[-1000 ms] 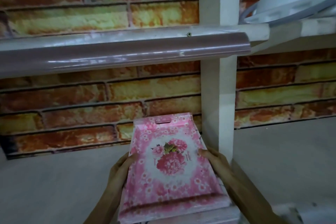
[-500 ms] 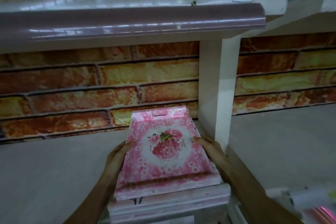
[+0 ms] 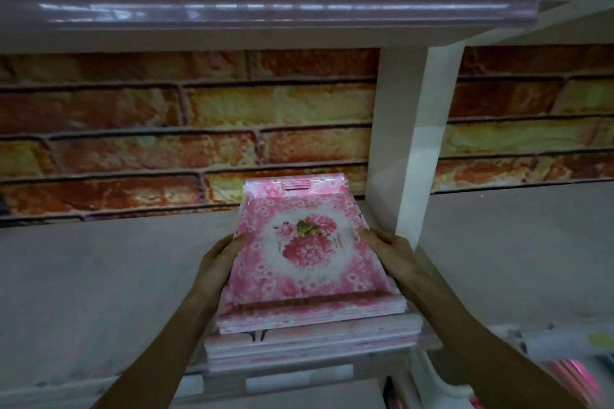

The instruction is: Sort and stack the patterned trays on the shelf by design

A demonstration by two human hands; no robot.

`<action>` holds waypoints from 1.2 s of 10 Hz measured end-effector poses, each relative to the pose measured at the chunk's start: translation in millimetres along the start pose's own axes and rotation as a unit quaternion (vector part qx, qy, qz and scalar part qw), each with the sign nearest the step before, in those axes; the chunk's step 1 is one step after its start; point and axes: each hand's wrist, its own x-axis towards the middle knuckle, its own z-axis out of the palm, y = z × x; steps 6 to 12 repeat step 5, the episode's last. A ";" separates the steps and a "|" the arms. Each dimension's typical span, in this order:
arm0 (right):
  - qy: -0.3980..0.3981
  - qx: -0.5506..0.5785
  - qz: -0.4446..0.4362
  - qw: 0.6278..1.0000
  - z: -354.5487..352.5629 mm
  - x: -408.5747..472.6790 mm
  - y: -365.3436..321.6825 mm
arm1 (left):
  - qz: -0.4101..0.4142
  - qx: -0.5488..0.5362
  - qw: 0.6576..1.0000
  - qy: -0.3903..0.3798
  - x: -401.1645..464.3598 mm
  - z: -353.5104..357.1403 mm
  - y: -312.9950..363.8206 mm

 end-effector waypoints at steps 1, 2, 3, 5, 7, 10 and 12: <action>0.024 -0.060 0.001 0.998 -0.1 1.2 -1.4 | 0.013 0.059 0.998 0.005 4.3 -2.3 3.4; 0.041 -0.201 -0.016 0.979 -4.0 8.1 -9.3 | 0.057 0.235 0.968 0.059 8.9 -2.9 19.5; 0.030 -0.326 -0.049 0.944 -3.2 7.5 -21.0 | 0.110 0.266 0.957 0.046 4.0 -0.2 34.2; 0.080 -0.304 -0.137 0.939 3.3 -19.8 -37.4 | 0.200 0.227 0.953 0.008 -27.9 -4.7 32.8; 0.080 -0.304 -0.137 0.939 3.3 -19.8 -37.4 | 0.200 0.227 0.953 0.008 -27.9 -4.7 32.8; 0.080 -0.304 -0.137 0.939 3.3 -19.8 -37.4 | 0.200 0.227 0.953 0.008 -27.9 -4.7 32.8; 0.080 -0.304 -0.137 0.939 3.3 -19.8 -37.4 | 0.200 0.227 0.953 0.008 -27.9 -4.7 32.8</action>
